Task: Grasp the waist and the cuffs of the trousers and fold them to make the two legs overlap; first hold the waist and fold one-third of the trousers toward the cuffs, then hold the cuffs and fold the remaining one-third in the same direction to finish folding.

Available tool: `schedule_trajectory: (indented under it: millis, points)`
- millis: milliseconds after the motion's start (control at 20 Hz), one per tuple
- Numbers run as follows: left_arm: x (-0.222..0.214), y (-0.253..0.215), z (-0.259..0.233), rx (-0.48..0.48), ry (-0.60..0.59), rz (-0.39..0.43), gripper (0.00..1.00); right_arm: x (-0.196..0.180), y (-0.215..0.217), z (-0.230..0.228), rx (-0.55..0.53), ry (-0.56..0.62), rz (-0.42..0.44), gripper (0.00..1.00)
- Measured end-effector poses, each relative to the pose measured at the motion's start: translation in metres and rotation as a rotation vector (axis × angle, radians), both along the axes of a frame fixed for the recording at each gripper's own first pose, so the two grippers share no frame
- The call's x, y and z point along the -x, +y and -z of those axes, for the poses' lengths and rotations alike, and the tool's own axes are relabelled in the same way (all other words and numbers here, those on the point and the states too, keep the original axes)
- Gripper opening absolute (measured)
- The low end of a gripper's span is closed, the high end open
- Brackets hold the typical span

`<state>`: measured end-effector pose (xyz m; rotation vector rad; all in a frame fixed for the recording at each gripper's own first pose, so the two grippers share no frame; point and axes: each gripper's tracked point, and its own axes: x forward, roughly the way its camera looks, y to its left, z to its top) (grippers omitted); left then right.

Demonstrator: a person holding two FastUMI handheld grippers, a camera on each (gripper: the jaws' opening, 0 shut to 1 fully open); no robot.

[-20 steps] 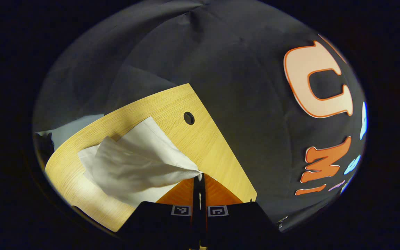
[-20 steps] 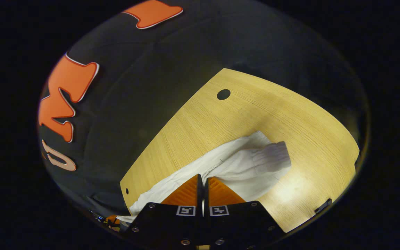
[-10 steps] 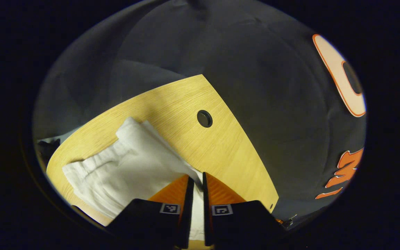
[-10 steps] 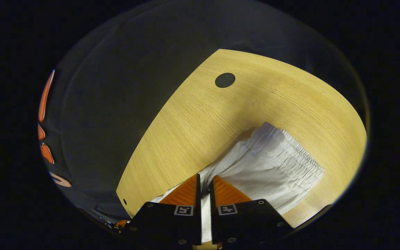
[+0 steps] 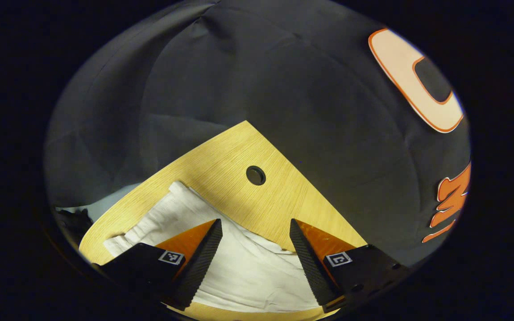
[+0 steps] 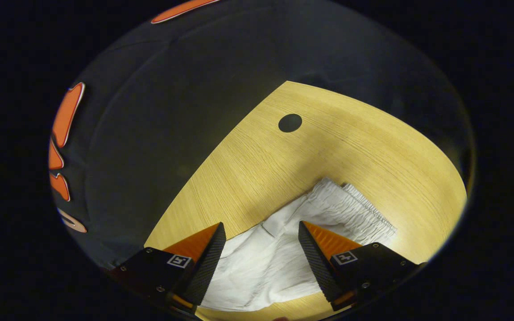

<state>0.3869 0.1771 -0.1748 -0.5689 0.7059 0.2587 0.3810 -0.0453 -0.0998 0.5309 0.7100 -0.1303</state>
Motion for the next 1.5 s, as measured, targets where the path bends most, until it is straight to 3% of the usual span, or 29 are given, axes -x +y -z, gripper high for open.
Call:
schedule_trajectory:
  millis: [250,400,550,900,950,1100,1500]
  points:
    - [0.022,-0.008,-0.030,-0.033,-0.087,0.031,0.96,0.027,0.003,-0.021,0.095,-0.066,-0.062,0.99]
    - [0.037,-0.018,-0.051,-0.094,-0.131,0.068,1.00,0.049,-0.004,-0.030,0.181,-0.097,-0.098,0.99]
    - [0.060,-0.033,-0.078,-0.170,-0.195,0.123,0.99,0.073,-0.013,-0.032,0.198,-0.113,-0.103,0.99]
    - [0.093,-0.069,-0.132,-0.325,-0.322,0.212,0.99,0.109,-0.063,-0.003,0.099,-0.095,0.023,0.99]
    - [0.098,-0.072,-0.139,-0.353,-0.335,0.221,0.95,0.108,-0.065,0.005,0.072,-0.087,0.049,0.99]
    - [0.099,-0.079,-0.149,-0.438,-0.372,0.245,0.99,0.107,-0.086,0.024,0.021,-0.065,0.117,0.99]
    - [0.112,-0.102,-0.161,-0.480,-0.422,0.289,0.99,0.081,-0.112,0.062,-0.060,0.001,0.203,0.99]
